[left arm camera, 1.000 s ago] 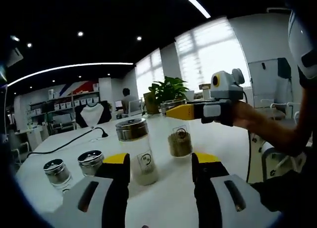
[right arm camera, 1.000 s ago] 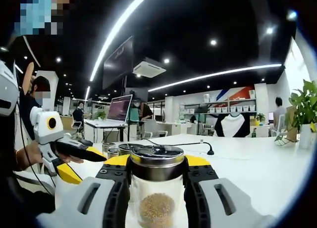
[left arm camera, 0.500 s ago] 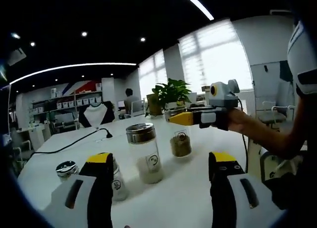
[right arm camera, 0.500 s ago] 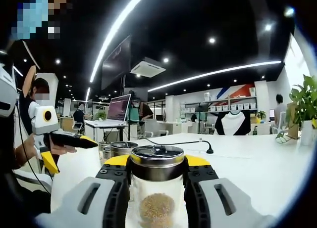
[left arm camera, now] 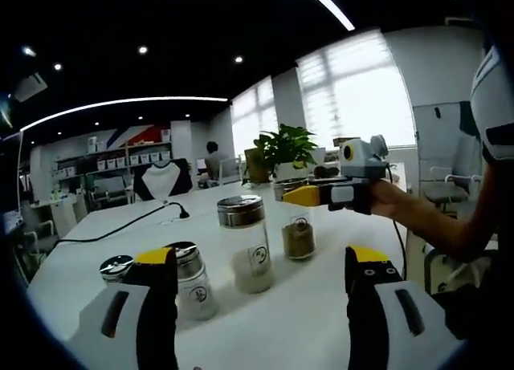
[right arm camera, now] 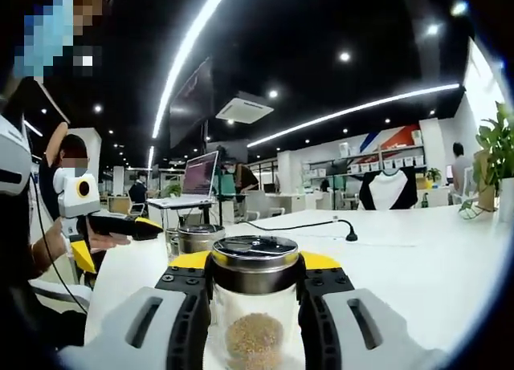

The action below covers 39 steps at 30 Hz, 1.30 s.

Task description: Rotate the seasoning bottle until the label or dispensing opening points toward the visible target arrow and the bottle remains upright within the marked orientation range

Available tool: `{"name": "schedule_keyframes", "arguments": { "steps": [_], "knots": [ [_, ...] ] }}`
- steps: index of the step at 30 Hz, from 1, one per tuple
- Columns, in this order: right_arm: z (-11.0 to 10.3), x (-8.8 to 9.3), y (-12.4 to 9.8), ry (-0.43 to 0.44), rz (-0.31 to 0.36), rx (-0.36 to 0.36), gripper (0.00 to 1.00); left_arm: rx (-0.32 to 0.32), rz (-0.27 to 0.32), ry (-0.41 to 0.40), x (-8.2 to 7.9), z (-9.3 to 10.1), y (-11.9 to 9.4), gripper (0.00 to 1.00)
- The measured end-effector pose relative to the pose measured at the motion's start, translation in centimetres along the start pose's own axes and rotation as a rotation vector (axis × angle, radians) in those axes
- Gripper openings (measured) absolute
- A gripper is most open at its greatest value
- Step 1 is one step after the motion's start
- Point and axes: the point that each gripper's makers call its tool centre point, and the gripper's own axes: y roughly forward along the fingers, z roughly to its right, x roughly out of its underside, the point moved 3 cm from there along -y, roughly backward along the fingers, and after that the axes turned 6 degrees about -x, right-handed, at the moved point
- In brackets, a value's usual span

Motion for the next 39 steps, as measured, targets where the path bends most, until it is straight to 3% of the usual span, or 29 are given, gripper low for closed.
{"name": "schedule_keyframes", "arguments": {
  "steps": [6, 10, 21, 26, 39],
  "knots": [
    [-0.3, 0.5, -0.3, 0.016, 0.014, -0.030, 0.39, -0.018, -0.009, -0.008, 0.3, -0.5, 0.0, 0.90],
    [-1.2, 0.7, -0.5, -0.030, -0.038, -0.094, 0.39, -0.017, -0.029, -0.009, 0.8, -0.6, 0.1, 0.90],
    [-1.0, 1.0, -0.7, -0.022, -0.072, -0.072, 0.40, -0.019, -0.036, 0.001, 0.9, -0.6, 0.1, 0.90],
    [-0.7, 1.0, -1.0, -0.018, -0.063, -0.053, 0.40, -0.029, -0.061, 0.005, 1.5, -0.8, 0.0, 0.90],
    [-0.7, 0.7, -1.2, -0.009, -0.065, -0.016, 0.38, -0.040, -0.061, -0.005, 1.5, -1.3, -0.4, 0.89]
  ]
}}
